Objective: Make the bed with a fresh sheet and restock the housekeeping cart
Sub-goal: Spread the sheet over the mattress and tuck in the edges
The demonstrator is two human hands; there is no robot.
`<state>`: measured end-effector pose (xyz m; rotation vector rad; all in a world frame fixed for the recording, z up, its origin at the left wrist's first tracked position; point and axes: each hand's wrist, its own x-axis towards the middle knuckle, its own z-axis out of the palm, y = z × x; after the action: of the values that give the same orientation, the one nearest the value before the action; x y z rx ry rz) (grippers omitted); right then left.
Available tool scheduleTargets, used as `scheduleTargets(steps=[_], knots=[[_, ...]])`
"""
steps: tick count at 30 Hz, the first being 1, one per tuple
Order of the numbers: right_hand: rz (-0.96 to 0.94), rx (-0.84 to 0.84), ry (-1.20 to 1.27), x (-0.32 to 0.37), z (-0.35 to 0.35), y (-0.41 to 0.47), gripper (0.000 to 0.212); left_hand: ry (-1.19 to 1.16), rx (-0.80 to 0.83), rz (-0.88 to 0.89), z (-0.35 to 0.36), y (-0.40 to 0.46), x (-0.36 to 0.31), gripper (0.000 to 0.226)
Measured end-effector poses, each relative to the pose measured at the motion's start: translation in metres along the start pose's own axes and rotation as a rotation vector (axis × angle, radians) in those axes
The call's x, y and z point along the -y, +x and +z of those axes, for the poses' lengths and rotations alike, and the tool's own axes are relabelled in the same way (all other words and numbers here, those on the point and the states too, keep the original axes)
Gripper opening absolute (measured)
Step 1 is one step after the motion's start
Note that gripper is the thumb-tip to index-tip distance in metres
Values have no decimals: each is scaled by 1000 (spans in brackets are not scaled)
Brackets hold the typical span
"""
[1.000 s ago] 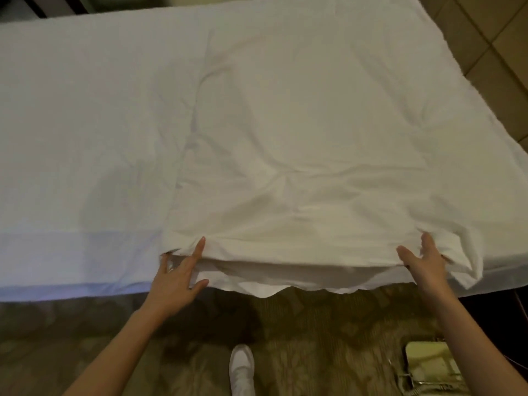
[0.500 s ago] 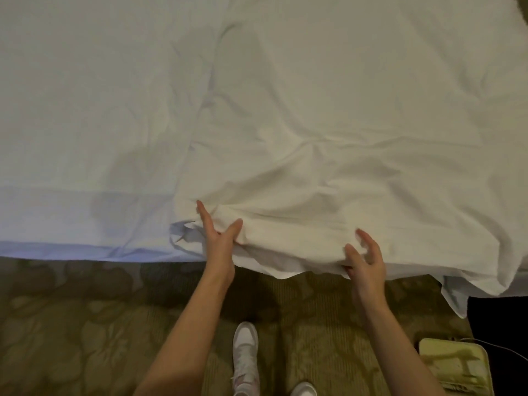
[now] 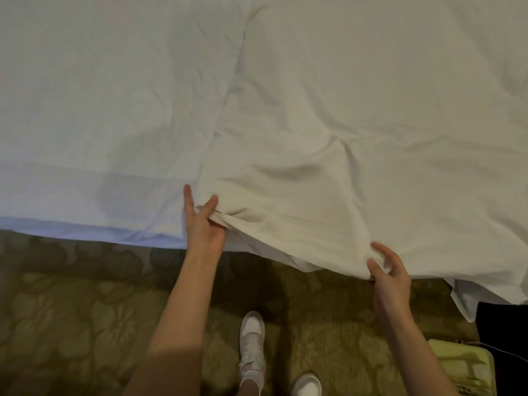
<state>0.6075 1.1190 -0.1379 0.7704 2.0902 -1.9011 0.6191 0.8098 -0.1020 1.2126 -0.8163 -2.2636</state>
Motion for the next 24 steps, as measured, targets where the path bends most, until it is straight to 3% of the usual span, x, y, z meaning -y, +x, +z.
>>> scheduleTargets(steps=[4,10,12,15,19,24], knots=[[9,1,-17,3,-2,-5,32,170,-4,15,-27,-16,-9,41],[11,36,-90,-3,-11,-16,29,328,-321,53,-72,-24,-20,17],[10,35,-84,-9,-12,-15,30,309,-402,66,-75,-27,-13,27],[19,7,-68,-17,-11,-11,36,277,-383,25,-66,-34,10,65],[90,-34,-45,-19,-14,-6,42,353,-311,-228,-42,-59,67,104],[51,-61,28,-27,-13,19,51,179,-254,-317,-2,-60,132,111]])
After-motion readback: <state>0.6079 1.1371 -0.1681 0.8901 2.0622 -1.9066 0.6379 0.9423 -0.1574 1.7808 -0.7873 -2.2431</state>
